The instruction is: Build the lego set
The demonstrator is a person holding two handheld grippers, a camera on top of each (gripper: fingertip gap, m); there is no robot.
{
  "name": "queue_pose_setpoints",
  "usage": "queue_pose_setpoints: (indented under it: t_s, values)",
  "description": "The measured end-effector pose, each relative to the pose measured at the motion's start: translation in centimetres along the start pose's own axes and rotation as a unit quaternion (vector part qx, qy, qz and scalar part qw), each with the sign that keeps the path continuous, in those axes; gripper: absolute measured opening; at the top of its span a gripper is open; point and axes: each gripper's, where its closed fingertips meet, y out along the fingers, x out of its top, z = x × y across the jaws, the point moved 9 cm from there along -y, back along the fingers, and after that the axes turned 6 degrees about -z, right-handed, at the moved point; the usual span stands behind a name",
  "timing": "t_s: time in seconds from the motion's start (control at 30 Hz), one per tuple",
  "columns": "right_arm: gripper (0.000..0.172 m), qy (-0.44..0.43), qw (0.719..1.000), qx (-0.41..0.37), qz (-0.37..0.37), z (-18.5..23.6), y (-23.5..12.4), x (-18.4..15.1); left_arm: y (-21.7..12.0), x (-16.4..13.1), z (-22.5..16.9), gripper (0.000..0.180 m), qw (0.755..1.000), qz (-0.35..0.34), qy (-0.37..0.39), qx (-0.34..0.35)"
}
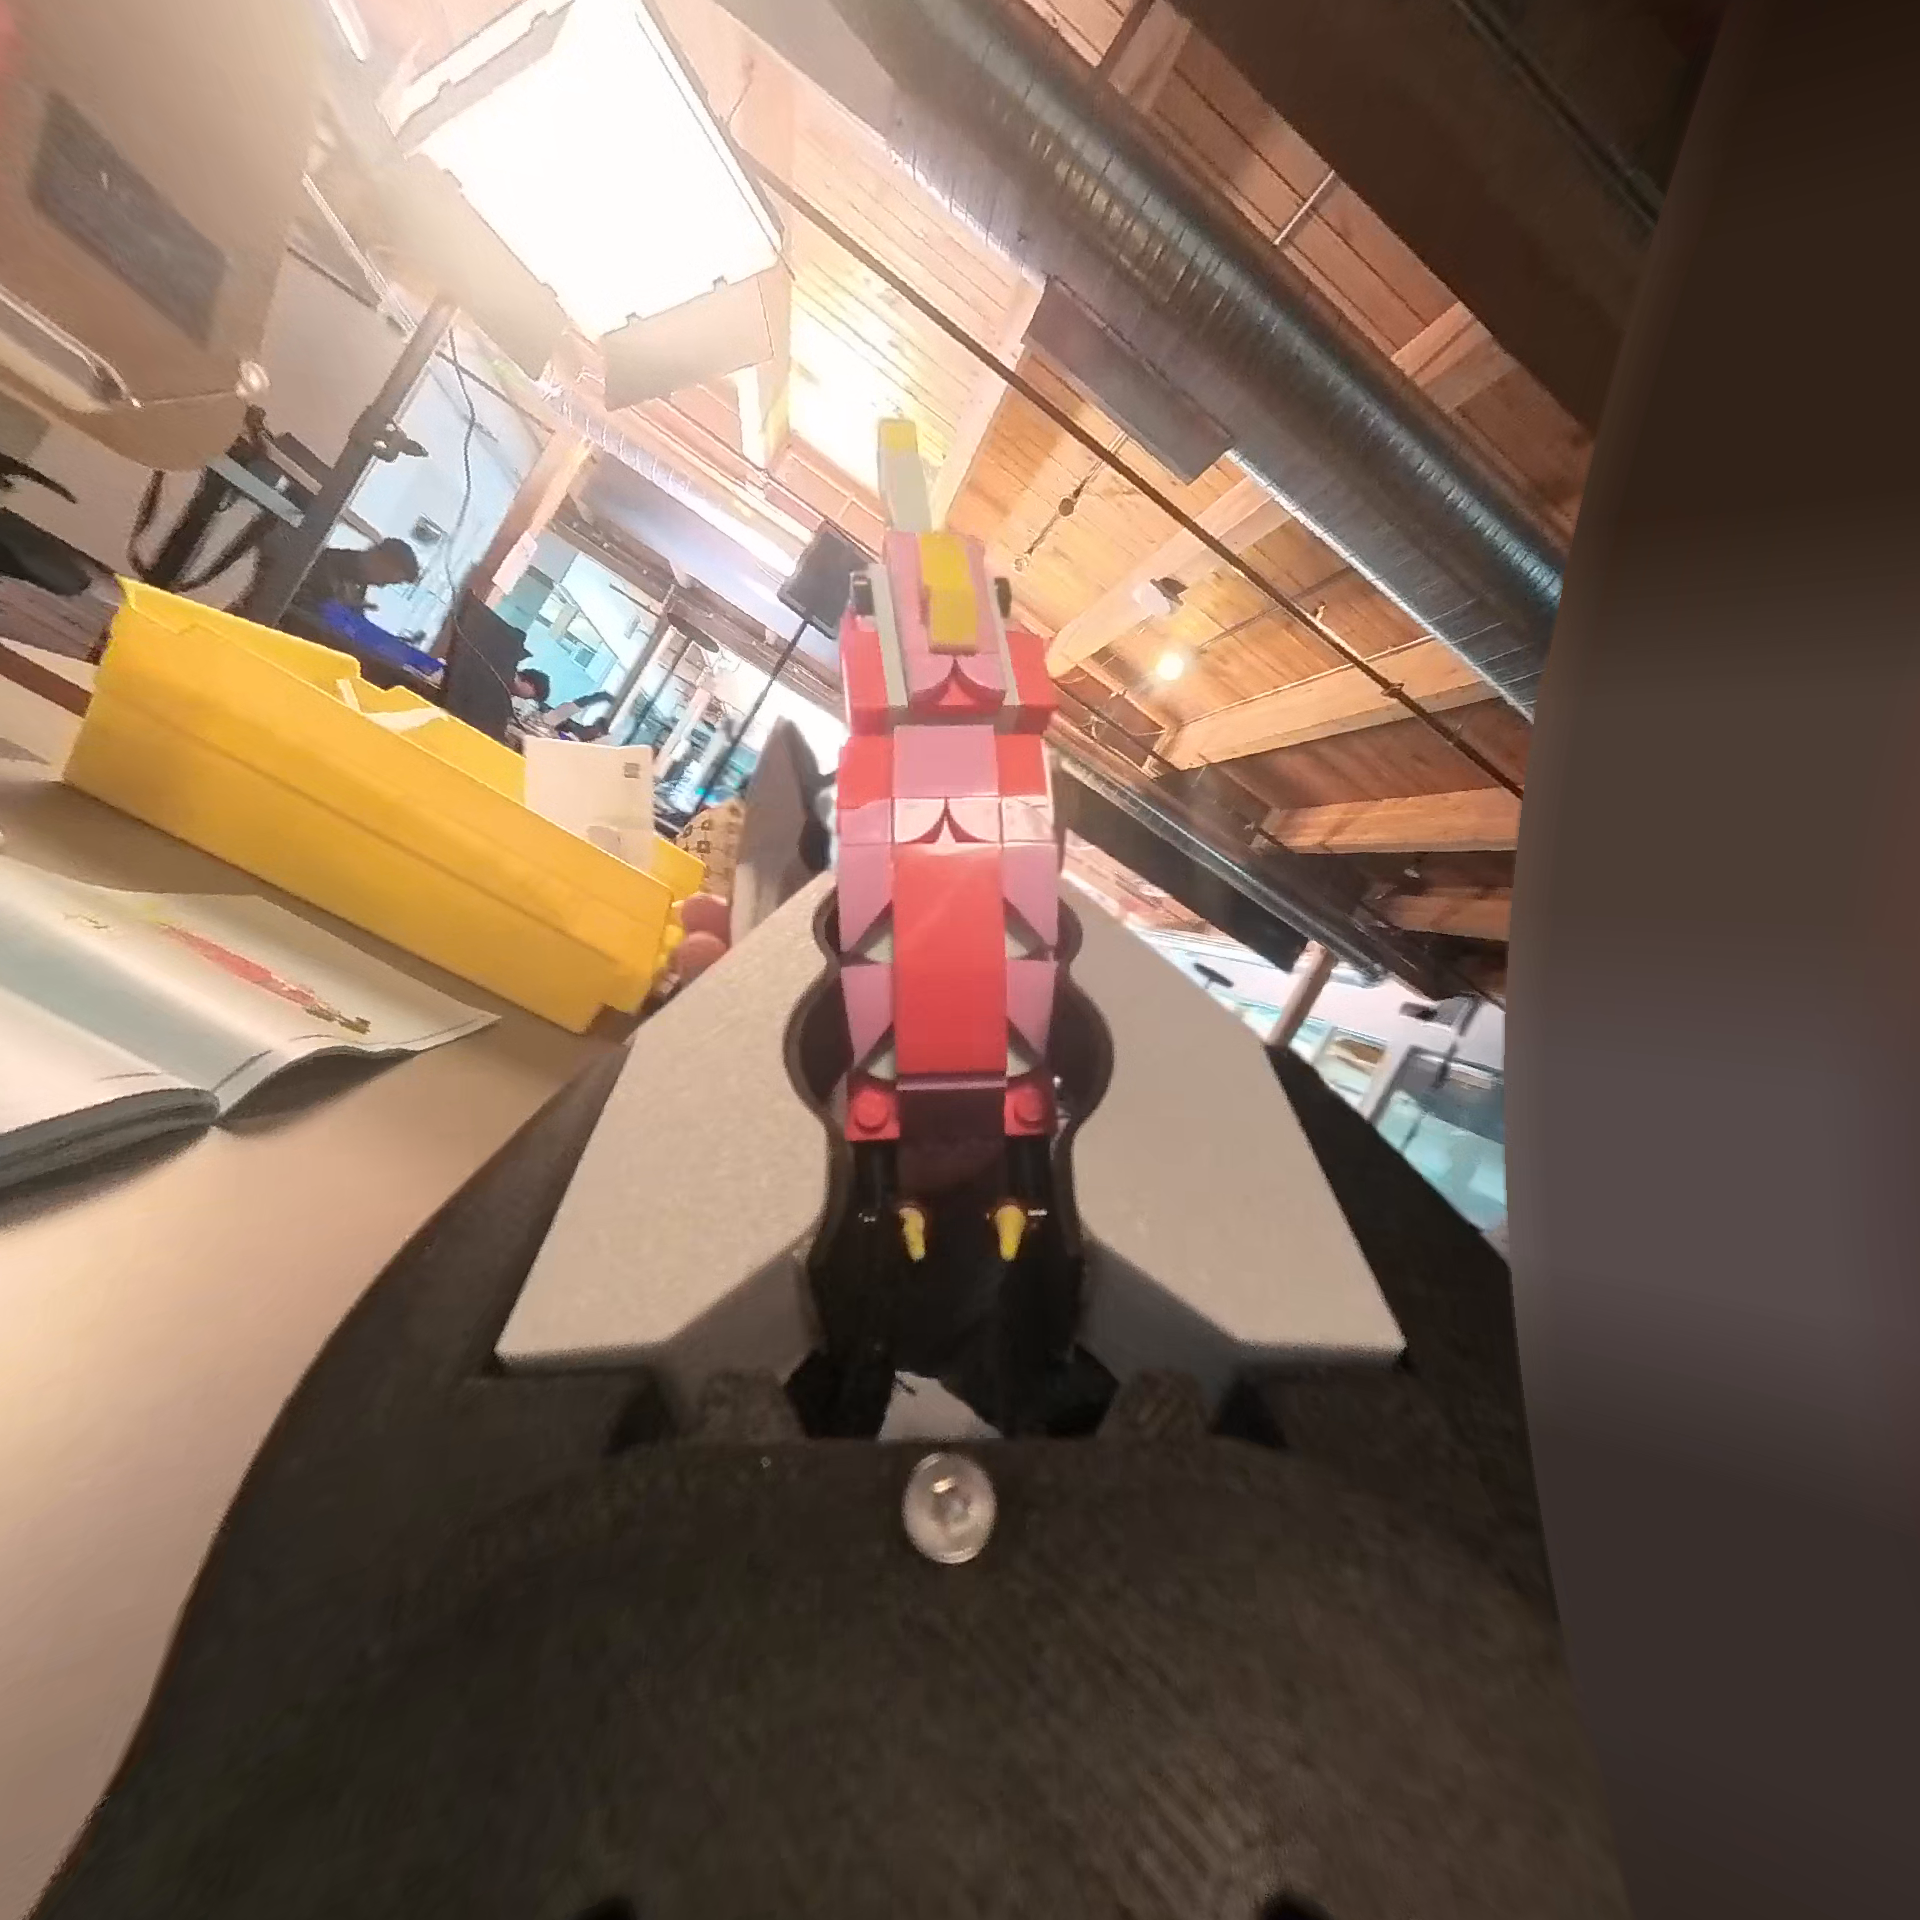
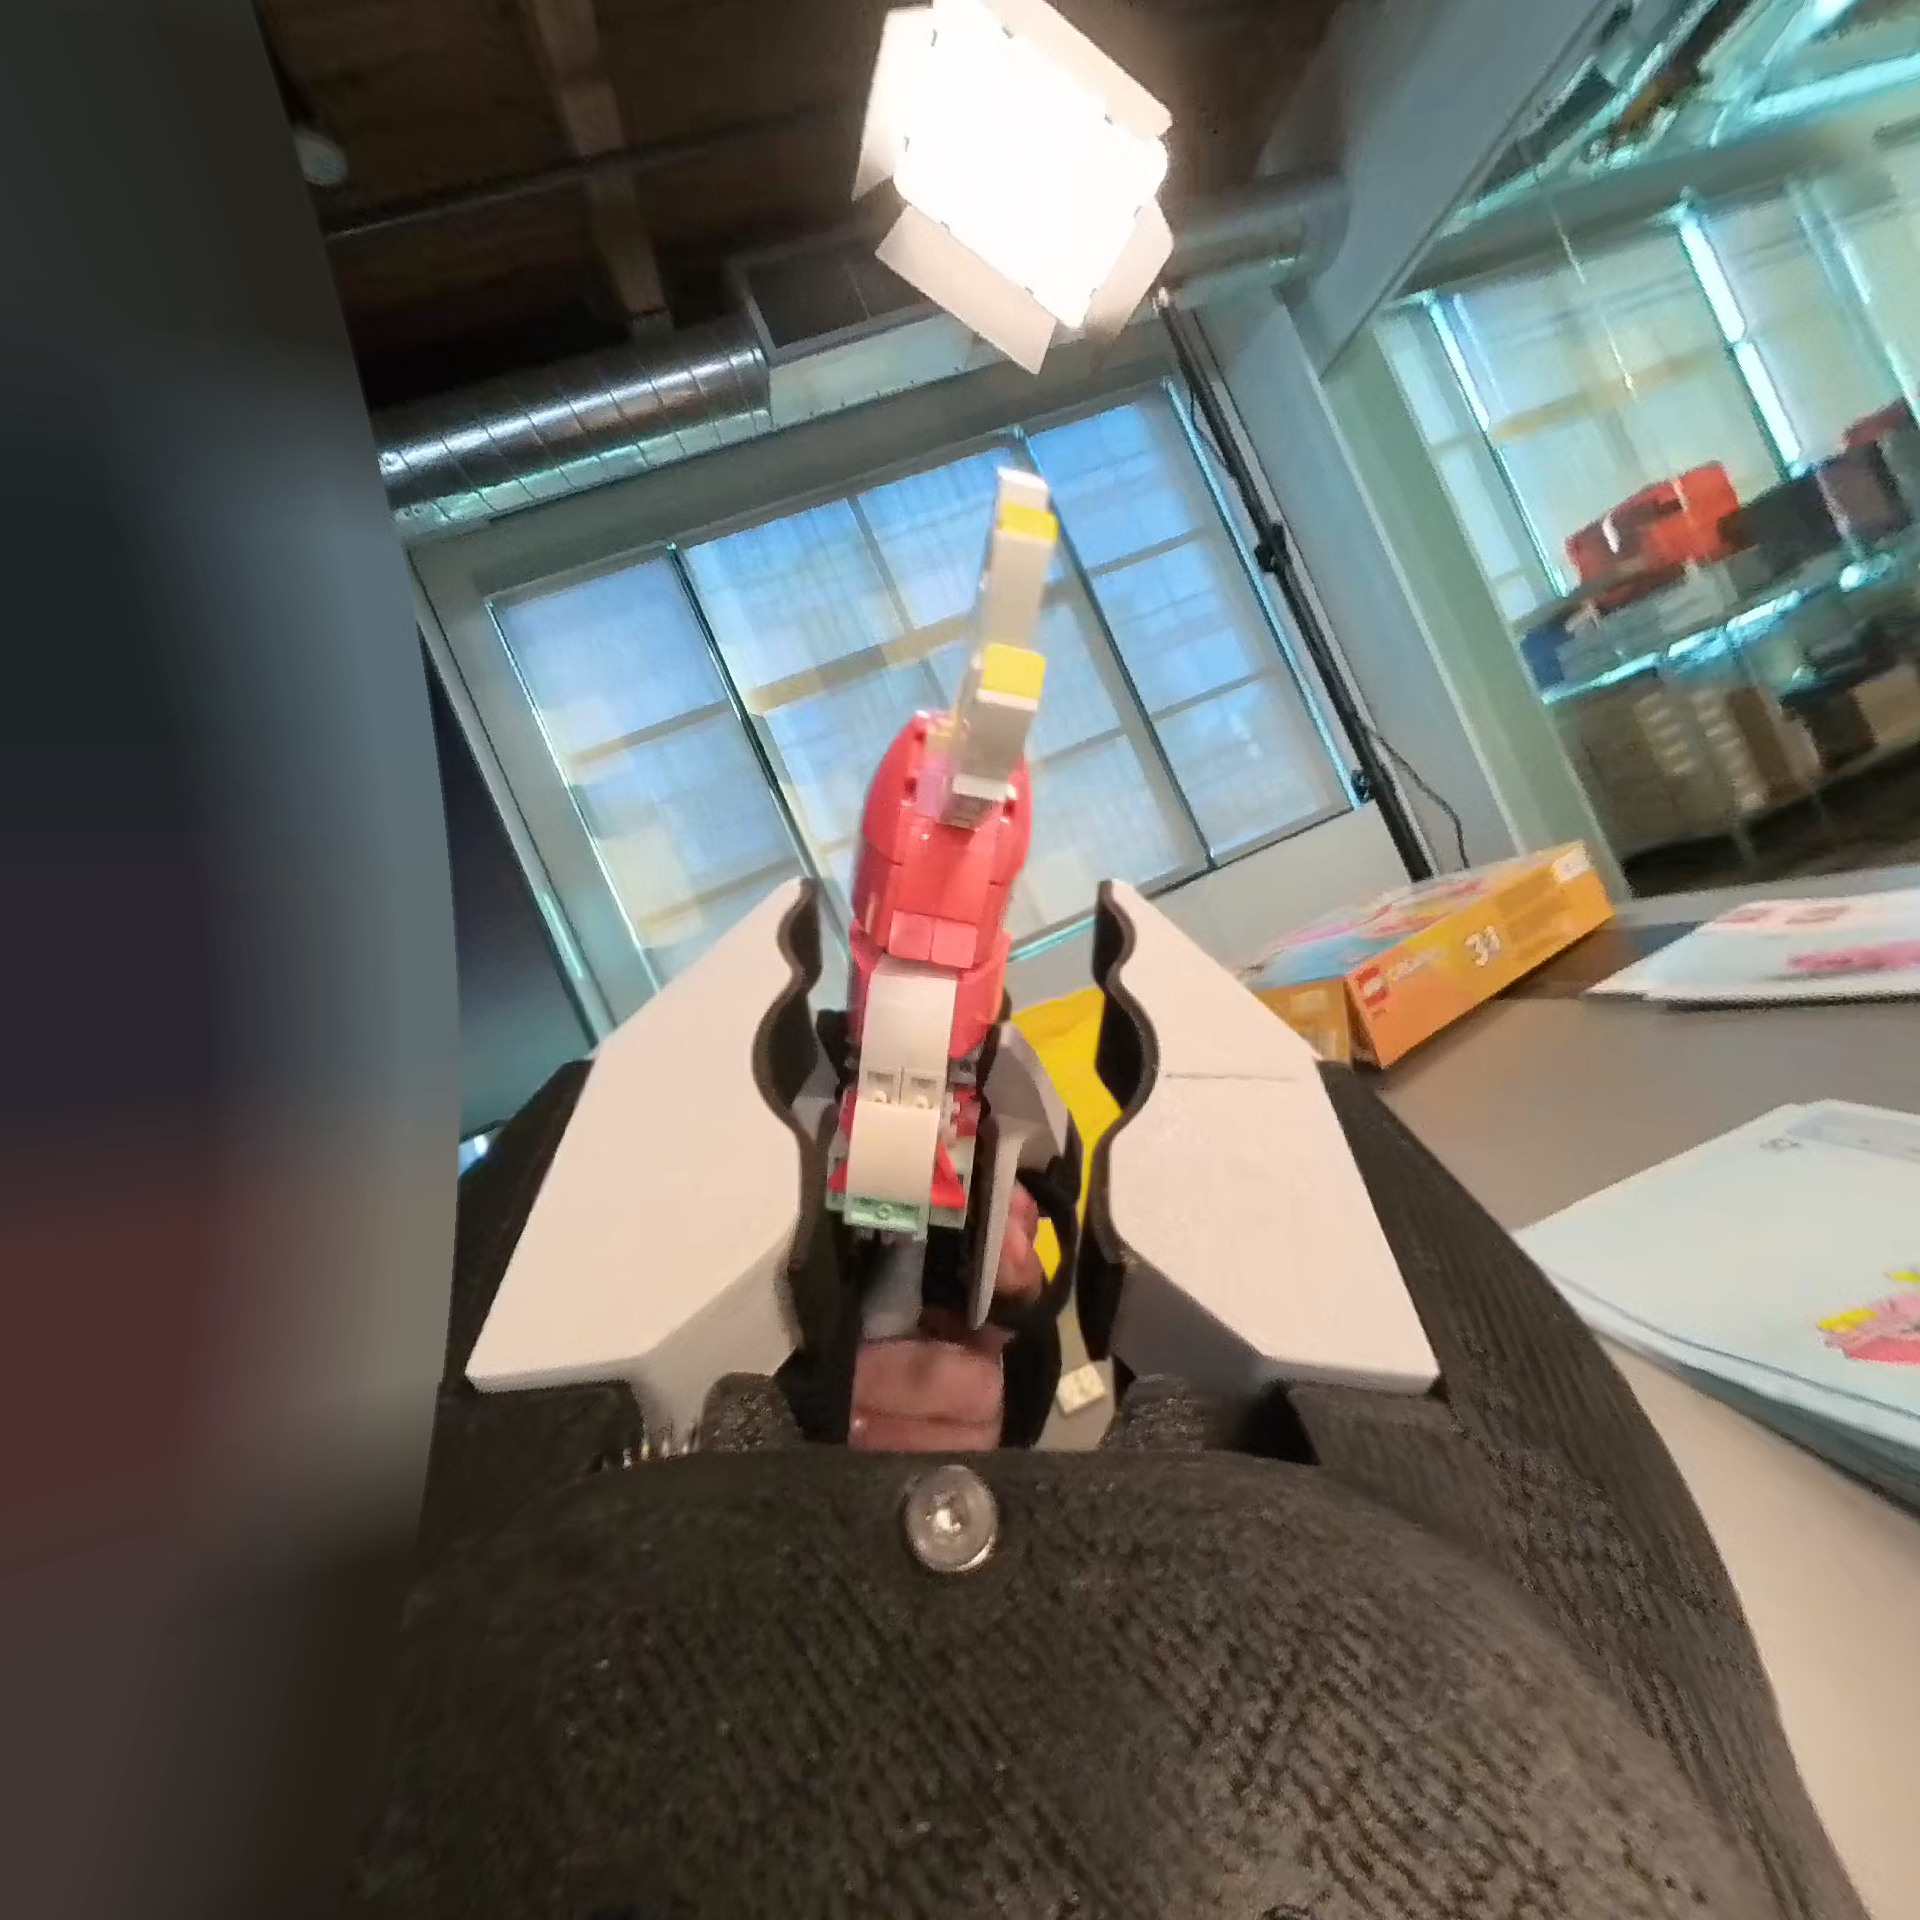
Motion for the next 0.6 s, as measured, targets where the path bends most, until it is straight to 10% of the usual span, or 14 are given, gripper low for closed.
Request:
queue_pose_setpoints:
  t_s: [0.6]
  values:
    - [0.035, 0.016, 0.995, 0.051, 0.084, 0.8, 0.6, -1.1, 0.2, 0.0, -0.7, 0.033, 0.998, 0.027, 0.05, -0.012]
